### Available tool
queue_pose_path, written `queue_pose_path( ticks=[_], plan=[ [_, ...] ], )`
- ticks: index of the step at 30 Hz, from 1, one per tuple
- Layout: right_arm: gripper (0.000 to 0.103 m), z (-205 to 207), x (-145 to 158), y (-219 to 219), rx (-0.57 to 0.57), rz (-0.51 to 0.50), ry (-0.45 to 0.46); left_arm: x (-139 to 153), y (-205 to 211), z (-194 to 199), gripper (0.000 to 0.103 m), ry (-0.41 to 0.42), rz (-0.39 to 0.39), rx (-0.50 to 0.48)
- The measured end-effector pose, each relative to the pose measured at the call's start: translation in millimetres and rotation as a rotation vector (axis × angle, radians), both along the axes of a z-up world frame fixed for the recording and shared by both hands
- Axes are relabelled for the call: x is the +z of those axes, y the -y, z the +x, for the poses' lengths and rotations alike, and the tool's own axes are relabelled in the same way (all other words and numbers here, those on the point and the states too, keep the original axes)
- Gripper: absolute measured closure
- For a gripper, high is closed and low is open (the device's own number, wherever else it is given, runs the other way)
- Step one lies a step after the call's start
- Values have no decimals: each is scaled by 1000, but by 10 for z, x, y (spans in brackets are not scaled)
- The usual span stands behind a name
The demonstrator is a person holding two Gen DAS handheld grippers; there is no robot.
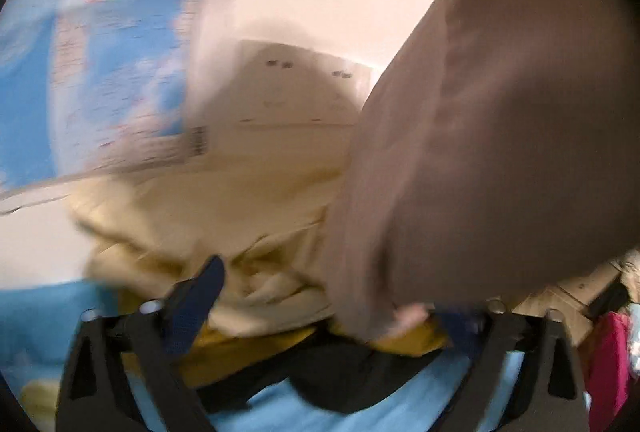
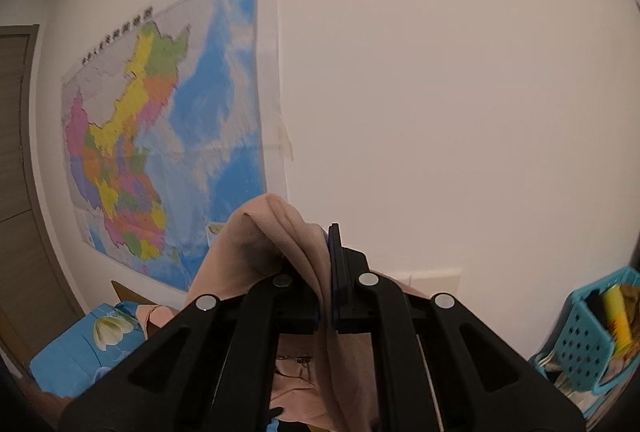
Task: Fold large clothes
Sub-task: 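Grasp the pink jacket with the left gripper while the right gripper holds it up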
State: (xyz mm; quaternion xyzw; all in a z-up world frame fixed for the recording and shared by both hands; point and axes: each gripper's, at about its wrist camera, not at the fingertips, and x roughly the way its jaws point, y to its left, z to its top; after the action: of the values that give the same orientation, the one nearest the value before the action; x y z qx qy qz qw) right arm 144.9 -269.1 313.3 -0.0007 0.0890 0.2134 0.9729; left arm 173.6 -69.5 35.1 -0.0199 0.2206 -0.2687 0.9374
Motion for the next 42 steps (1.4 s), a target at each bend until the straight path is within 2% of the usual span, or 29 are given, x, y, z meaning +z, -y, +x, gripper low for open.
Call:
queue_pose_path(
  ticks=[1,2,4,7,13,16,18,21,27,33,37,40,42],
  plan=[
    [99,-60,43,23,4,7,9,14,7,44,66,-8,-8,-30],
    [99,-141,92,54,1,12,19,36,21,113,92,-37,-30,-95],
    [99,-284,169,122,-4,20,28,129,-33,165,93,-64,-81,-106],
    [99,-584,327,206,-21,30,71,509,-240,74,94,-24,-186,-138],
    [99,-1505,717,435,4,82,203,1453,-843,-460,95,164,-334,-119],
    [99,-1858,776,478,17,96,228,1909,-1201,-944,95,278,-352,-79],
    [99,-2087,739,464,54,108,209,2136,-1425,-1350,95,353,-325,-38],
    [99,-2330,581,353,126,124,186,2316,-1768,-1967,95,440,-285,25],
    [99,-2640,163,12,329,207,110,2209,-2245,-2843,95,439,-193,160],
    [99,-2976,89,-344,494,260,117,2343,-2658,-3800,95,487,-134,315],
    [99,-2991,159,-523,541,279,119,2577,-2802,-4107,95,507,-58,441],
    [99,-2633,36,-566,555,323,19,2713,-2879,-3957,94,449,4,502],
    [99,-2146,-172,-688,551,345,-100,2684,-2932,-3680,94,396,44,543]
  ],
)
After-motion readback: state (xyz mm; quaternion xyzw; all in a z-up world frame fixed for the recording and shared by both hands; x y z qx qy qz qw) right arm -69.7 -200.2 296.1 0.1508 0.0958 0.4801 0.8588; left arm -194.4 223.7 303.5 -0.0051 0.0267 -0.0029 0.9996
